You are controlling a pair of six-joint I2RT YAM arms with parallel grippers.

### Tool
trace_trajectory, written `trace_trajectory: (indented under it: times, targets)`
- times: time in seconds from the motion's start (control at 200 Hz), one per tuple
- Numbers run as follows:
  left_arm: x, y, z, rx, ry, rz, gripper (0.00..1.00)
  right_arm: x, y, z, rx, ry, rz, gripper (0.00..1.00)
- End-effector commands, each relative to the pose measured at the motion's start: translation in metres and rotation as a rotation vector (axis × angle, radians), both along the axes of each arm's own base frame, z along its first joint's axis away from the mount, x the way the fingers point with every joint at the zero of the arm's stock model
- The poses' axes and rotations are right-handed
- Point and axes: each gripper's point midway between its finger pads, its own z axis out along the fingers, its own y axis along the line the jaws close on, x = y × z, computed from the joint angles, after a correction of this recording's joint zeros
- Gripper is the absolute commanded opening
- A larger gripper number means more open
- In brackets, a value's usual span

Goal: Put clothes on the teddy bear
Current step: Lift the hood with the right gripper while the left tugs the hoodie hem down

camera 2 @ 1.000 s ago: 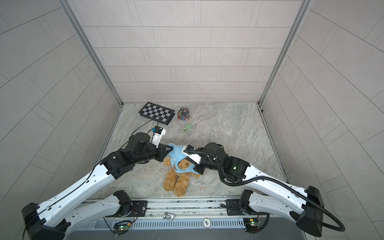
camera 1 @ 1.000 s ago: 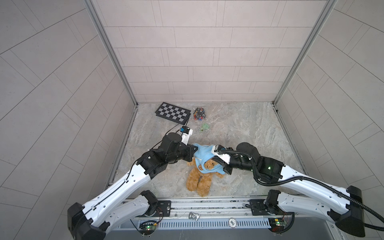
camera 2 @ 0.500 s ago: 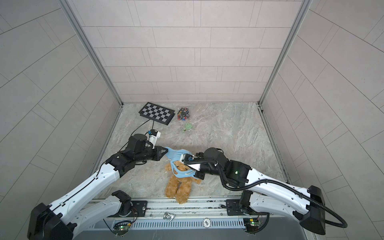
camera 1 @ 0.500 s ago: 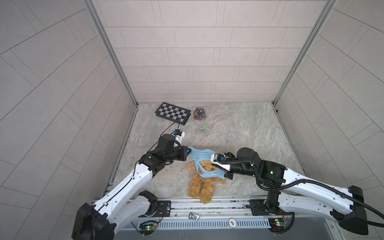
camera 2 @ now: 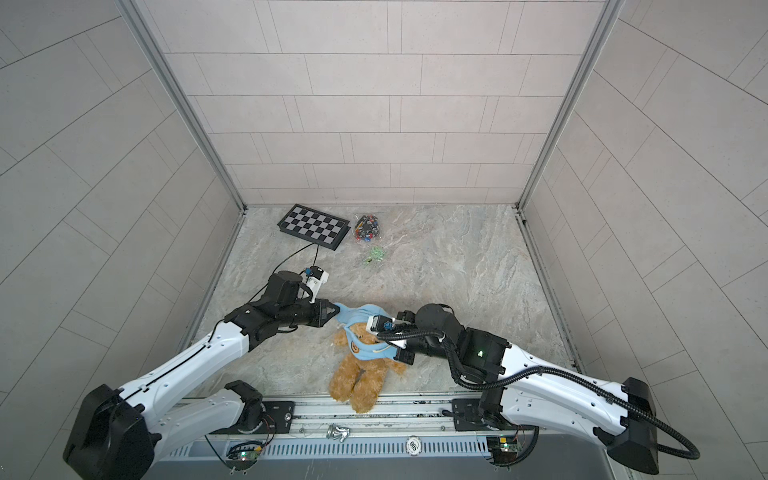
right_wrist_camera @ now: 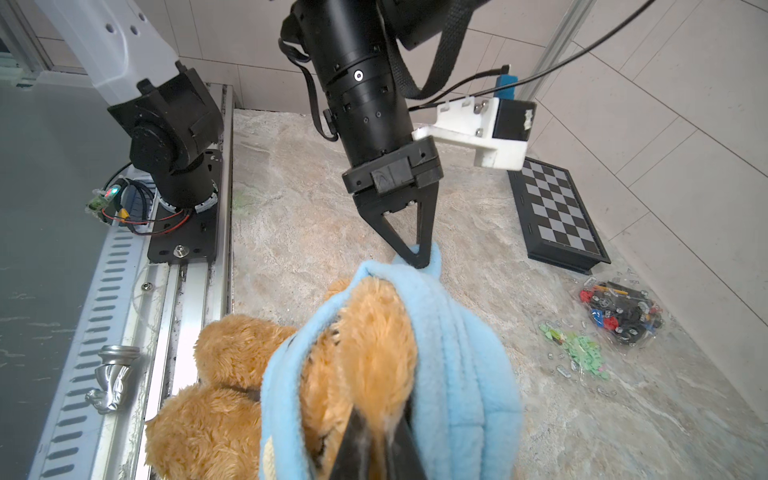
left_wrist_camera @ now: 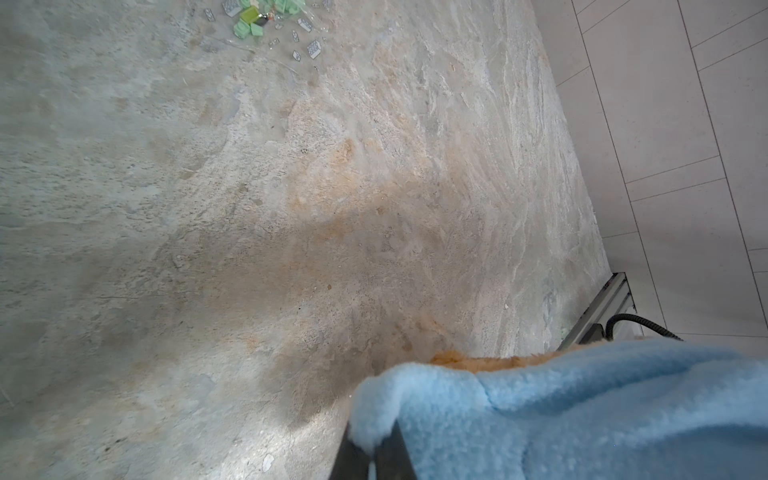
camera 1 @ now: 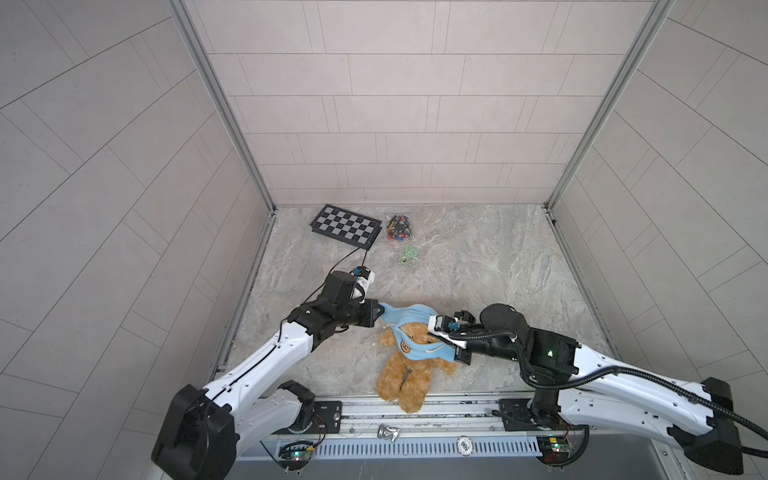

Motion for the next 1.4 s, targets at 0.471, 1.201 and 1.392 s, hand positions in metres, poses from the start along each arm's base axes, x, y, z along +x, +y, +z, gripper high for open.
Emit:
trace_trajectory:
  times: [0.471,1.201,1.392]
  targets:
    - [-0.019,0.027,0.132,-0.143,-0.342,0.22,0.75,0.095,0.02,0.058,0.309,0.37,-0.559,0.0]
    - [-0.03,-0.087,0.105,-0.363,-0.265,0.185,0.56,0.121,0.008,0.078,0.595,0.427,-0.721,0.0]
    - [-0.031,-0.098,0.087,-0.35,-0.217,0.189,0.5,0.122,0.005,0.078,0.628,0.432,-0.733,0.0]
